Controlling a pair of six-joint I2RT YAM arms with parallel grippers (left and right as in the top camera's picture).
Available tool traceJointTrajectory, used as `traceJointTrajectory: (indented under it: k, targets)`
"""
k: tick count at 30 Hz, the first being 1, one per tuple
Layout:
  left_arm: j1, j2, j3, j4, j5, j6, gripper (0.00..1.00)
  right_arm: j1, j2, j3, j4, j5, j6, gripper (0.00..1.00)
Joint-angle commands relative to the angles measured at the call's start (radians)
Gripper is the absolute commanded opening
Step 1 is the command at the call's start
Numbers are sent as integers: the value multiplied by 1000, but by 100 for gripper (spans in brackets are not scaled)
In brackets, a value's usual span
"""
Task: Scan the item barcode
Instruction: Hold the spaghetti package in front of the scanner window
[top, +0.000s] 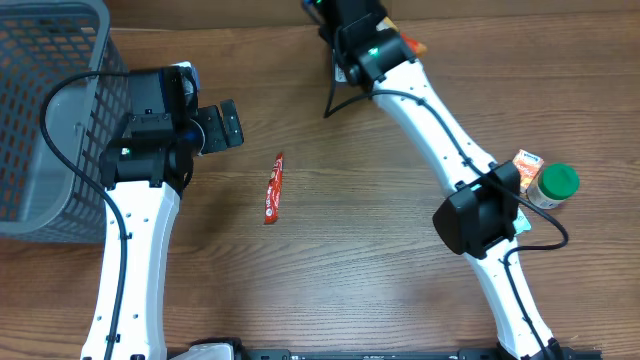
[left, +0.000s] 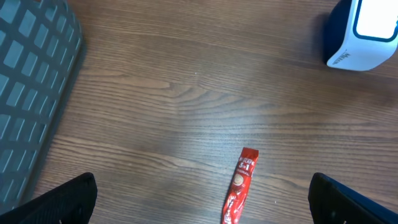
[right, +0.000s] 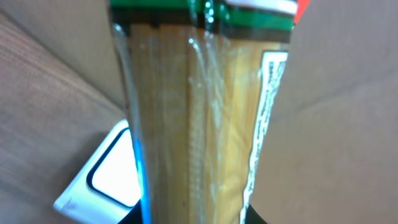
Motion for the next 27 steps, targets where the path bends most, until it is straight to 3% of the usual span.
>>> traceJointTrajectory:
  k: [1, 3, 7, 13, 20, 27]
  targets:
    - [-1, 7, 5, 1, -13, 13, 100, 6, 14, 27, 153, 110, -169, 4]
    - [-1, 7, 5, 1, -13, 13, 100, 17, 64, 27, 374, 246, -195, 4]
    - [-1, 7, 5, 1, -13, 13, 100, 40, 125, 27, 643, 371, -246, 4]
    - [-1, 7, 5, 0, -13, 13, 100, 61, 188, 27, 767, 371, -256, 4]
    - [-1, 7, 5, 1, -13, 13, 100, 61, 283, 27, 921, 372, -379, 4]
    - [-1, 7, 5, 0, -12, 13, 100, 61, 332, 27, 948, 320, -385, 4]
